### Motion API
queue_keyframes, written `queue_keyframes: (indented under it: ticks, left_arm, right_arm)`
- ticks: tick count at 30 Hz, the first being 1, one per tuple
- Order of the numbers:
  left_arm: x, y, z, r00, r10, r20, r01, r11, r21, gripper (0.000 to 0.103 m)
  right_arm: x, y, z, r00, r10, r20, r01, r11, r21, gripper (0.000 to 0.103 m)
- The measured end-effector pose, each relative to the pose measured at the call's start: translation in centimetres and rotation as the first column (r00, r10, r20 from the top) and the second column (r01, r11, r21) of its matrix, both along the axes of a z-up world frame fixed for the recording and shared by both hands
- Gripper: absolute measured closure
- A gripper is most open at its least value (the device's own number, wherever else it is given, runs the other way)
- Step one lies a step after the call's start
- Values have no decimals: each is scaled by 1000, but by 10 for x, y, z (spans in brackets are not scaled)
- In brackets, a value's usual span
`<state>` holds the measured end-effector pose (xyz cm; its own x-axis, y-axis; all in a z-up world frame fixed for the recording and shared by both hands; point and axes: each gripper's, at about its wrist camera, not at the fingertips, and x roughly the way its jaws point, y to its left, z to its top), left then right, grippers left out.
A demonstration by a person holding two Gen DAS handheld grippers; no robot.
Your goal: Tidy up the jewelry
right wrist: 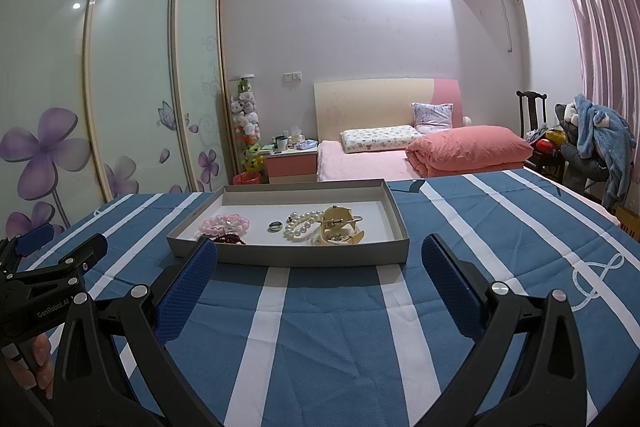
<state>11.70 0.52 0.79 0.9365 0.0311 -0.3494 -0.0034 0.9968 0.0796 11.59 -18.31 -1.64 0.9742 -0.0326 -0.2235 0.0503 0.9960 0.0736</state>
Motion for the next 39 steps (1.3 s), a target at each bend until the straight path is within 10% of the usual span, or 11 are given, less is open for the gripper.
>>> queue_keyframes:
  ticks: [39]
  left_arm:
    - [6,-1,1,1000,-8,-13,8,1000,-20,4]
  right_arm:
    - [0,-1,0,1000,-2,-2,2,1000,3,2]
